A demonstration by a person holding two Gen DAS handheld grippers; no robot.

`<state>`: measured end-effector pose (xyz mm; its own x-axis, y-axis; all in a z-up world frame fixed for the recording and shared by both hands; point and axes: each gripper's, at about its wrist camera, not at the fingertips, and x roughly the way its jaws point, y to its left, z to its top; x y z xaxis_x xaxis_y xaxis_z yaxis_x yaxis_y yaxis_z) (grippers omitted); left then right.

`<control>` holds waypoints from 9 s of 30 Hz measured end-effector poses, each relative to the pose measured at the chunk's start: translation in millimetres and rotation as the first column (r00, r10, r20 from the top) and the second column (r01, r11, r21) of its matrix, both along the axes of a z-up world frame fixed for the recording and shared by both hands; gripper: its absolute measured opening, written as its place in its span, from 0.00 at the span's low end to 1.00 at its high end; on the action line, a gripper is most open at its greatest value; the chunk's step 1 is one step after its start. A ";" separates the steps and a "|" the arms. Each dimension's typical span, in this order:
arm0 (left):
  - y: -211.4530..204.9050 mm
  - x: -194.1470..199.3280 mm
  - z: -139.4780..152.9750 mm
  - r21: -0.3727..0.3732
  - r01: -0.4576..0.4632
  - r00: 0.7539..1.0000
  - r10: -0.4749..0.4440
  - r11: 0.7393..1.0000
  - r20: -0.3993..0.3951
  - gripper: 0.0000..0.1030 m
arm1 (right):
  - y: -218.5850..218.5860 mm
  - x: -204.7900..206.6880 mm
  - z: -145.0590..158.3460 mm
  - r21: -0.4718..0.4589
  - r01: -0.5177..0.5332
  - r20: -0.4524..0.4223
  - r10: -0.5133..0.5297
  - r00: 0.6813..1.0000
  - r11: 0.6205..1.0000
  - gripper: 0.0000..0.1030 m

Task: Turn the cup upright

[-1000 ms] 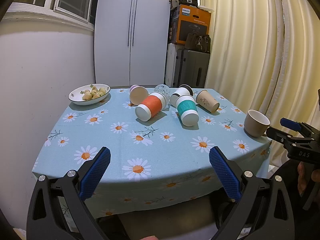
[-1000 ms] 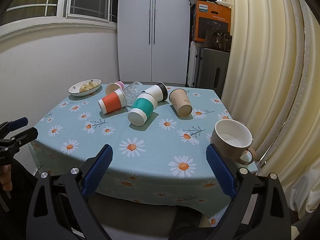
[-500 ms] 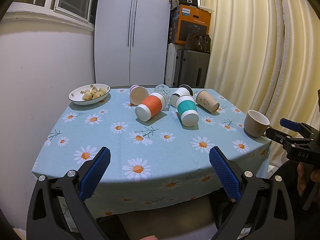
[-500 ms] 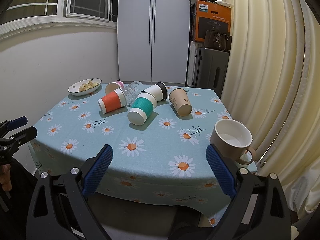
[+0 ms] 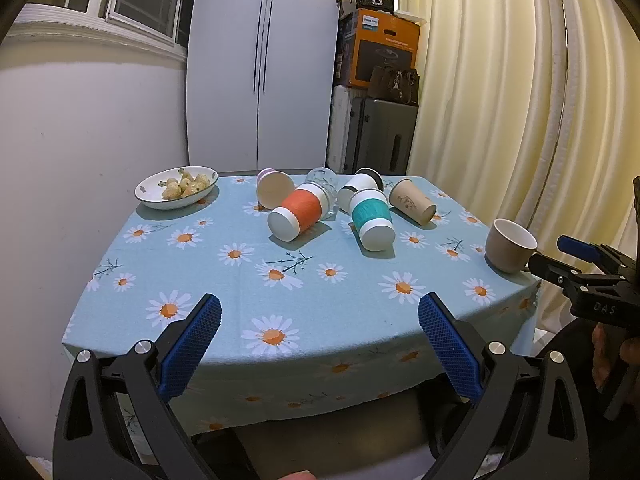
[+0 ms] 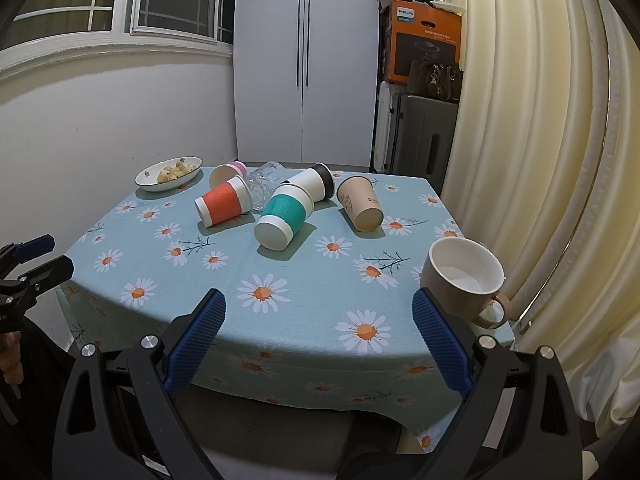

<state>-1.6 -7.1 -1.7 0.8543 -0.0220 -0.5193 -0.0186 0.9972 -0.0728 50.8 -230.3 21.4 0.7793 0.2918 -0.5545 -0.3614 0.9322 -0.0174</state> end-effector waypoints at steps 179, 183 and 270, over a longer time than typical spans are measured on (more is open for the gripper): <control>-1.4 148.7 -26.1 -0.168 0.340 0.927 -0.359 0.925 -0.105 0.57 | 110.3 140.9 13.1 0.322 -0.558 -0.195 0.630 0.751 0.765 0.63; -6.7 135.3 -22.5 -0.069 0.358 0.934 -0.357 0.931 0.022 0.57 | 100.0 126.8 17.6 0.281 -0.622 -0.035 0.655 0.755 0.731 0.63; -36.6 101.2 -104.1 0.181 0.238 0.940 -0.273 0.954 0.206 0.78 | 78.4 94.5 -50.8 0.157 -0.692 0.060 0.693 0.719 0.705 0.72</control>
